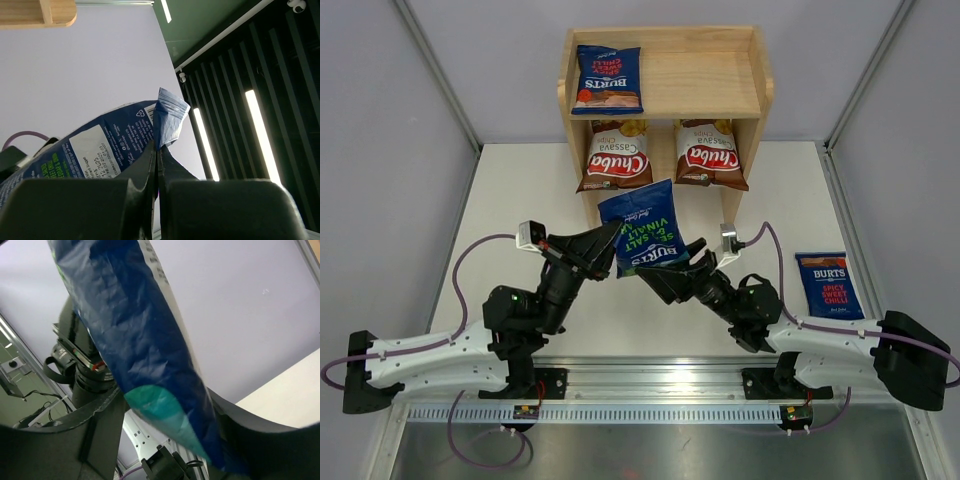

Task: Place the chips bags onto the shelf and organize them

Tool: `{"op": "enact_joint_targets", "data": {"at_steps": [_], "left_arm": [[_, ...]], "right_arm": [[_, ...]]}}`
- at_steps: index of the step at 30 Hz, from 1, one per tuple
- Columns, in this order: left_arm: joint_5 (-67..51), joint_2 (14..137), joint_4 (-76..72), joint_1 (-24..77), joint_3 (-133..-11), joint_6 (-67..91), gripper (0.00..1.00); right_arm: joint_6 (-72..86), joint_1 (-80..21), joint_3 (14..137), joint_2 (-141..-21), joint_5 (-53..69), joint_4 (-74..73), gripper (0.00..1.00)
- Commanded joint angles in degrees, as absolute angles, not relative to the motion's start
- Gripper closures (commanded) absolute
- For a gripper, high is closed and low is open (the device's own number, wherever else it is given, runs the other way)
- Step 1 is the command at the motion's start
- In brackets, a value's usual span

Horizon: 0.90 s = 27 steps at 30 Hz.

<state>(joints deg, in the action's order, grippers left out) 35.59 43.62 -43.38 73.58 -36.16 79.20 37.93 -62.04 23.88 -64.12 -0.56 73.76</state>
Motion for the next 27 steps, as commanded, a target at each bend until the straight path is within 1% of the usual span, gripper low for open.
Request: {"op": "enact_joint_targets", "data": {"at_steps": [1,6,8,12,14,17,20,21,22,23,24,25,26,27], "left_arm": [[38.66,42.11,-44.65,73.92,-35.07,79.54,1.00],[44.54,39.12,-40.09,73.92,-34.01,77.08,1.00],[46.31,37.80,-36.76,73.92,-34.10,76.82,1.00],[49.65,37.00,-34.98,73.92,-33.57,76.11,1.00],[50.18,37.09,-34.28,73.92,-33.84,76.03,1.00],[50.71,37.62,-33.75,73.92,-34.19,76.11,1.00],[51.06,37.88,-32.26,73.92,-34.80,76.03,1.00],[51.67,37.71,-31.56,73.92,-35.07,76.11,1.00],[52.11,37.36,-30.33,73.92,-35.24,75.85,1.00],[52.64,37.09,-29.71,73.92,-35.94,74.20,0.98],[54.13,36.74,-28.66,73.92,-36.90,72.61,0.96],[55.18,36.30,-24.13,73.83,-38.22,69.47,0.95],[56.07,36.21,-22.69,73.83,-41.54,66.56,0.96],[57.29,36.38,-21.98,73.83,-43.40,62.27,0.97]], "right_arm": [[35.42,-62.58,24.79,-60.92,-0.26,89.38,0.38],[35.07,-62.58,22.77,-58.28,-0.88,88.51,0.41],[35.16,-62.49,21.80,-57.57,-1.23,88.42,0.45],[35.59,-62.58,21.44,-56.69,-1.32,87.37,0.51],[36.12,-62.58,21.71,-56.78,-1.06,86.93,0.52],[36.47,-62.58,22.32,-56.95,-0.27,86.22,0.61],[36.91,-62.58,22.33,-56.87,-0.35,85.96,0.64],[37.18,-62.58,22.32,-56.60,-0.53,85.61,0.68],[37.26,-62.58,22.32,-56.43,-0.53,84.82,0.70],[37.44,-62.58,22.32,-55.99,-0.70,84.29,0.71],[38.05,-62.58,22.41,-55.73,-0.88,83.59,0.77],[38.49,-62.58,22.50,-55.46,-1.14,81.58,0.78],[38.84,-62.58,22.67,-54.85,-1.58,80.00,0.79],[39.46,-62.58,23.37,-53.54,-2.28,77.98,0.81]]}}
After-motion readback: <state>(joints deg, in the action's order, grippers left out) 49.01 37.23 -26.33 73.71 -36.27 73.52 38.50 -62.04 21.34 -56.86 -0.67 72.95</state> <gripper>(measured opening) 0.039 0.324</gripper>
